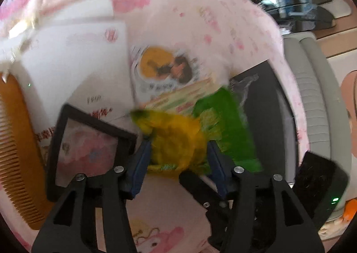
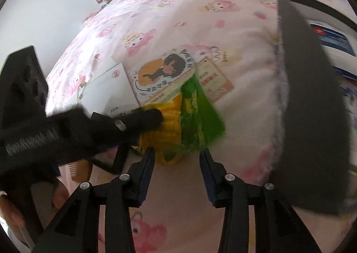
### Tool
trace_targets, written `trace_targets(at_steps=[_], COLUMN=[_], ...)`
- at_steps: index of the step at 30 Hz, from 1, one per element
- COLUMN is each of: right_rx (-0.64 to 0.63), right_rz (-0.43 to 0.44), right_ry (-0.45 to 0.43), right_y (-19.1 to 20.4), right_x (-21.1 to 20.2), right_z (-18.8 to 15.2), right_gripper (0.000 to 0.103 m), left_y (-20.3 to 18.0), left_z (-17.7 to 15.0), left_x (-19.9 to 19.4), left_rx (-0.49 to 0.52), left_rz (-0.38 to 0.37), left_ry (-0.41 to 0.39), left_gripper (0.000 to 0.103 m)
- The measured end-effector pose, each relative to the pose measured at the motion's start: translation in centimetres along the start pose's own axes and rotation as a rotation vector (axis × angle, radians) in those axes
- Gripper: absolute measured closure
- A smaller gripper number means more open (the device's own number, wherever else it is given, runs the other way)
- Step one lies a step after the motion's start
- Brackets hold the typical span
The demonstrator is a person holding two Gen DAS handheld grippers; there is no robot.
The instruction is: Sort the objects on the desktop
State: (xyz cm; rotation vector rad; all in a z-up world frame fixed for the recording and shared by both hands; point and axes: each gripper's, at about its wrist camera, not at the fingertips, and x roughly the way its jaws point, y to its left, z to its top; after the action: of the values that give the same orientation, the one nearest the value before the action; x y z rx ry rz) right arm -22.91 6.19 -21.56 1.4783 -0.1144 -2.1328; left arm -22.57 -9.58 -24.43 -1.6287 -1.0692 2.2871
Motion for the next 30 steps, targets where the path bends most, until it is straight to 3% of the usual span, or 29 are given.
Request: trace_targets(at_steps=[4,9,12,14,18,21,23,25,30], right_rx=[-0.018,-0.052,-0.083,-0.129,-0.174,-0.146,-0.090,-0.045,0.055], right_rz=[0.047,0.049,0.089,0.110,0.033,-0.081,-0.097,-0.081,-0.068], right_ry=[-0.032,-0.064,-0.037,-0.016,-0.029,-0.046,-0.037,-0.020,0.017], right_y=[0.3,1.4,2.6,3.7,4.2,3.0,1.9,1.1,-0.8], right_x=[-0.4,-1.9,-3.2,-4.2,-5.7,-5.9,-5.4,-4.7,-2.5], right_z=[0.0,-0.6,-1.8,-2.9,-4.8,-4.1,-3.1,-2.4,-1.0], right_gripper=[0.067,0.072,0.076,0.076,0.076,0.076,0.076,0.076,0.075], left_y=[-0.2,-0.7,-1.2,-1.3,-1.0,-0.2,0.2,0.9,2.2], left_z=[-0.2,-1.3,-2.8,-3.8,-5.5,-4.8,-4.3,-3.8,-2.4], left_x=[0.1,-1.5,-2.8,-3.2,-4.2,-4.4,-4.2,-3.6,-2.3], left_rx=[0.020,0.055,0.078,0.084,0.087,0.037,0.000,-0.052,-0.157], left_rz=[-0.007,-0.012,-0.020,-0.039,-0.012,-0.013,-0.027,-0.049,-0.094], left_ry=[0.006,-0.014,0.007,0.034,0.019,-0.004,-0.023,-0.033,-0.066], left_gripper=[0.053,0.066,0.074,0.074,0.074,0.074,0.071,0.050,0.046])
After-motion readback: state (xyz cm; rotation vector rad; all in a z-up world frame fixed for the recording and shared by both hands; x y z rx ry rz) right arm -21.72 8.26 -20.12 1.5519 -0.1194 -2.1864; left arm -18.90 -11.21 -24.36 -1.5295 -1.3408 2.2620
